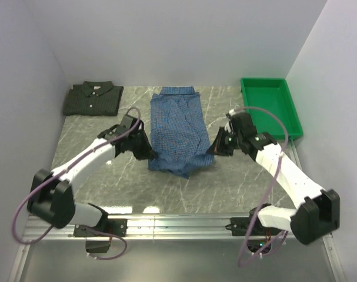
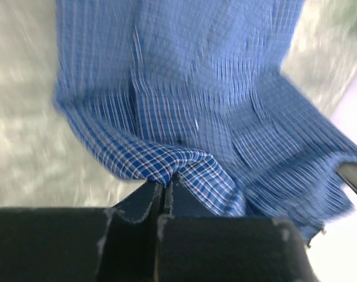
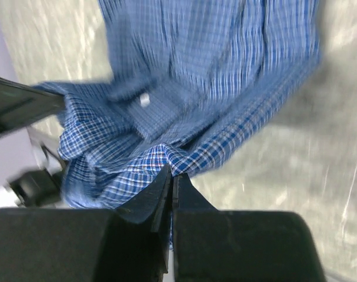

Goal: Fold and stack the long sleeve shirts
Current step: Fold the shirt

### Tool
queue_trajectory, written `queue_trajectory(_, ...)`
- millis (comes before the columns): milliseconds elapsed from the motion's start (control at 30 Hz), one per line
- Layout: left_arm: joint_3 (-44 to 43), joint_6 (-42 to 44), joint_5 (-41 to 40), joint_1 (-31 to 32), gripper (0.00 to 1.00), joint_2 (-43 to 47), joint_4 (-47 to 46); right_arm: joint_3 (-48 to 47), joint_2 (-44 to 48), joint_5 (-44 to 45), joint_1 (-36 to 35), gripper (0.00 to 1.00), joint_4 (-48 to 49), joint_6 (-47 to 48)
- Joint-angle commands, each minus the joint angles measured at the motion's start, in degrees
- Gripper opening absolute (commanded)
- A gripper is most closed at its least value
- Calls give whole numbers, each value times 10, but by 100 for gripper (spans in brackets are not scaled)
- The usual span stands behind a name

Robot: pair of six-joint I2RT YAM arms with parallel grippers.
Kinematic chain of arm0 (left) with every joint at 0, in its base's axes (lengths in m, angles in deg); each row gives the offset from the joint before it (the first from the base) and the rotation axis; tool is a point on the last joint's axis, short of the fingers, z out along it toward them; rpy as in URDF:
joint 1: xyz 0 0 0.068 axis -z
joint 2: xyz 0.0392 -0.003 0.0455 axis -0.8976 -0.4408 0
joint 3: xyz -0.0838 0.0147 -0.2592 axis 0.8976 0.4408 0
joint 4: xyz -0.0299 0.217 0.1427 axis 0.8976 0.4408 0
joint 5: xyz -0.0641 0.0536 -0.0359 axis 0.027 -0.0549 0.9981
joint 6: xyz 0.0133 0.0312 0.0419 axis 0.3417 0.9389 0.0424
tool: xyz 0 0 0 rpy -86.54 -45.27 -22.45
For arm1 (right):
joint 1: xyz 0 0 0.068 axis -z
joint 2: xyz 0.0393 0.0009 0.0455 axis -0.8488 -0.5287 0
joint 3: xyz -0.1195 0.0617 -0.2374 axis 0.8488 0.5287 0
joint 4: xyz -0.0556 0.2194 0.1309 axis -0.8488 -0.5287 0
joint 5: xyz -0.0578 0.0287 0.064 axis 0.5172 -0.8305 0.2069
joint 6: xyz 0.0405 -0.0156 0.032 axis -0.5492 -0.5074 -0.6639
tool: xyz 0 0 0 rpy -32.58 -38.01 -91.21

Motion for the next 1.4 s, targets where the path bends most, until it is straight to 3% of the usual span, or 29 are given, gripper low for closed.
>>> queue_trajectory(0,-56,37,9,-39,1,-59,-38,-75,-56,3,30,0,49,19)
queue_trajectory(333,-209,36,34,-116,0,-255,-69,-251,-301,-5,72,0,86,30)
queue_trajectory(733,-269,18,25,-130,8,-345,-133,-376,-492,-11,91,5,107,53)
queue_trajectory(833,-267,7,24,-137,15,-353,-155,-397,-519,-8,97,12,107,53)
queue_trajectory(933,-261,-10,22,-149,28,-345,-174,-420,-526,2,100,21,94,59)
queue_trajectory(1067,-253,-34,21,-172,59,-316,-191,-439,-501,50,100,41,76,77)
queue_trajectory(1133,-255,-34,22,-180,73,-291,-189,-434,-470,58,100,44,74,88)
queue_trajectory(1267,-235,-21,4,-179,83,-233,-180,-364,-381,72,99,49,104,96)
queue_trajectory(1367,-189,-11,-10,-169,80,-175,-175,-314,-344,58,93,49,130,105)
